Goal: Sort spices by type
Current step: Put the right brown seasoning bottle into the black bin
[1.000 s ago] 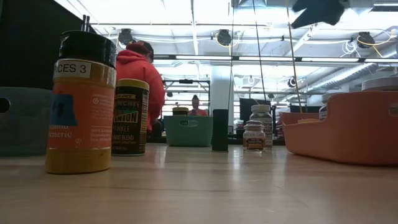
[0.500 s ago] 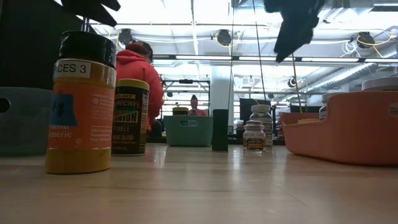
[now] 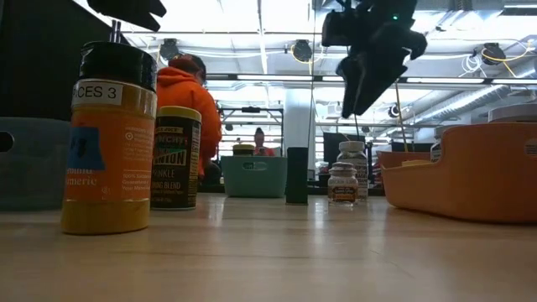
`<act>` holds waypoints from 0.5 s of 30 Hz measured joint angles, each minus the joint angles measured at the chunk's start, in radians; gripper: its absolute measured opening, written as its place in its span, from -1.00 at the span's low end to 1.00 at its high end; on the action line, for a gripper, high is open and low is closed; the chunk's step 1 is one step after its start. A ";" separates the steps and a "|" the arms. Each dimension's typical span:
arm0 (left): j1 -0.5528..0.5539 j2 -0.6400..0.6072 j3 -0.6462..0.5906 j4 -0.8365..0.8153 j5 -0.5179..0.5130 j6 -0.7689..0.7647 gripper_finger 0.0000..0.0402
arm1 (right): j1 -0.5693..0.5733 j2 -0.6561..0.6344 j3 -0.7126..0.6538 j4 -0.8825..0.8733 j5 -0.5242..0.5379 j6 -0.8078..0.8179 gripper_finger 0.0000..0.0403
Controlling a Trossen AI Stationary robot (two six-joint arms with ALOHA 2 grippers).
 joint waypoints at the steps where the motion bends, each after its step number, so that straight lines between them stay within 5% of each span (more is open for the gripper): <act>1: 0.000 0.000 0.000 0.000 -0.002 0.000 0.72 | -0.001 0.005 0.001 0.014 0.001 -0.014 0.26; 15: 0.000 0.000 0.001 -0.005 -0.042 0.008 0.72 | -0.009 0.136 -0.001 0.056 0.006 0.080 0.26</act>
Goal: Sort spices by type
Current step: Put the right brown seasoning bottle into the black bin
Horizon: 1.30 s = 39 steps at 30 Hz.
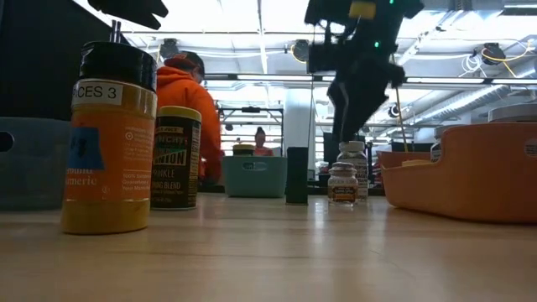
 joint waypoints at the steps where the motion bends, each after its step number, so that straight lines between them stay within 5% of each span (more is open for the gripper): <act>1: 0.000 0.000 0.000 0.000 0.000 -0.001 0.72 | 0.000 0.015 0.000 -0.005 0.000 0.009 0.26; 21: 0.000 0.000 0.000 -0.001 -0.007 -0.008 0.72 | -0.001 0.119 -0.001 0.043 -0.002 0.035 0.26; 27: 0.000 0.000 0.000 -0.001 -0.007 -0.008 0.72 | -0.001 0.145 -0.001 0.040 -0.008 0.039 0.09; 34: 0.000 0.000 0.000 -0.001 -0.007 -0.009 0.72 | 0.007 0.147 -0.001 0.079 -0.136 0.051 -0.16; 39: 0.000 0.000 0.000 -0.001 -0.007 -0.009 0.72 | 0.051 0.144 -0.001 0.137 -0.216 0.080 -0.14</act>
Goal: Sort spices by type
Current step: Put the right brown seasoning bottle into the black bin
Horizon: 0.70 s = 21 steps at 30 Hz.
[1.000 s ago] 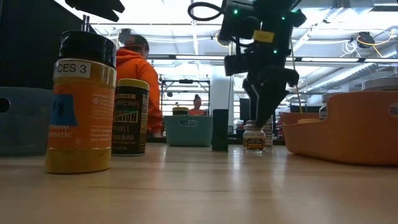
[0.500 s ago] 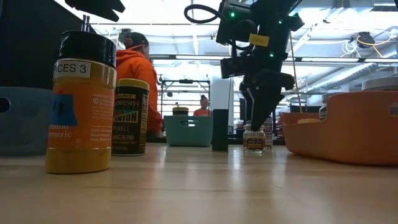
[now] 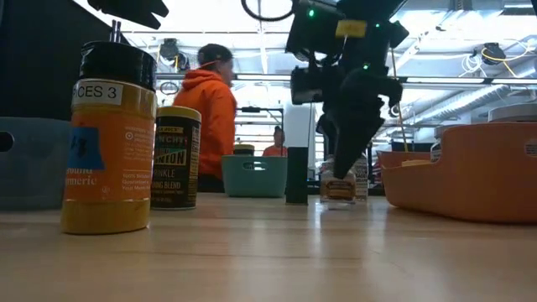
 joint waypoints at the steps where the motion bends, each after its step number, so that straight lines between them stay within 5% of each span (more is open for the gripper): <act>1: 0.000 0.000 0.000 0.000 -0.001 0.000 0.72 | 0.011 0.000 0.000 0.016 0.003 0.000 -0.11; 10: 0.000 0.000 0.000 0.020 -0.009 0.000 0.72 | 0.050 0.000 0.000 0.047 0.039 0.000 0.15; 21: 0.007 0.051 0.000 0.293 0.042 0.185 0.72 | 0.056 -0.117 0.000 0.005 0.045 -0.010 0.13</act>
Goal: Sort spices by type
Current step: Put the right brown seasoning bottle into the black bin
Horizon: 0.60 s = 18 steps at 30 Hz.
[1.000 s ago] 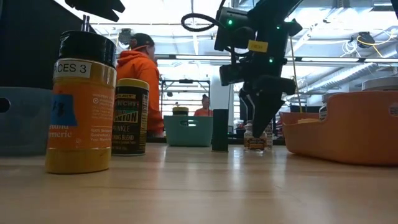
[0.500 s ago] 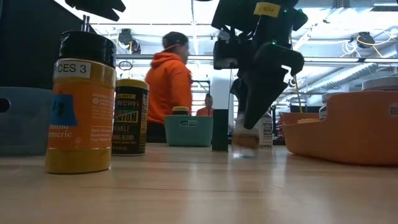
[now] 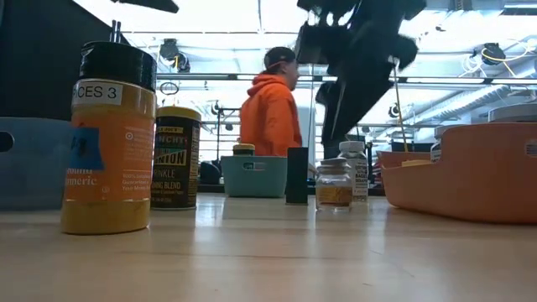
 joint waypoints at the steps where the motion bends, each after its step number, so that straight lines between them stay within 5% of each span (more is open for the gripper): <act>1: 0.006 0.009 0.000 0.047 0.010 0.030 0.72 | 0.005 -0.023 0.000 -0.010 0.012 0.001 0.13; 8: 0.108 0.121 0.000 0.365 0.257 0.234 0.72 | 0.083 -0.203 -0.012 -0.149 0.208 0.065 0.12; 18: 0.303 0.322 0.000 0.568 0.560 0.277 0.72 | 0.180 -0.541 -0.239 0.005 0.337 0.148 0.12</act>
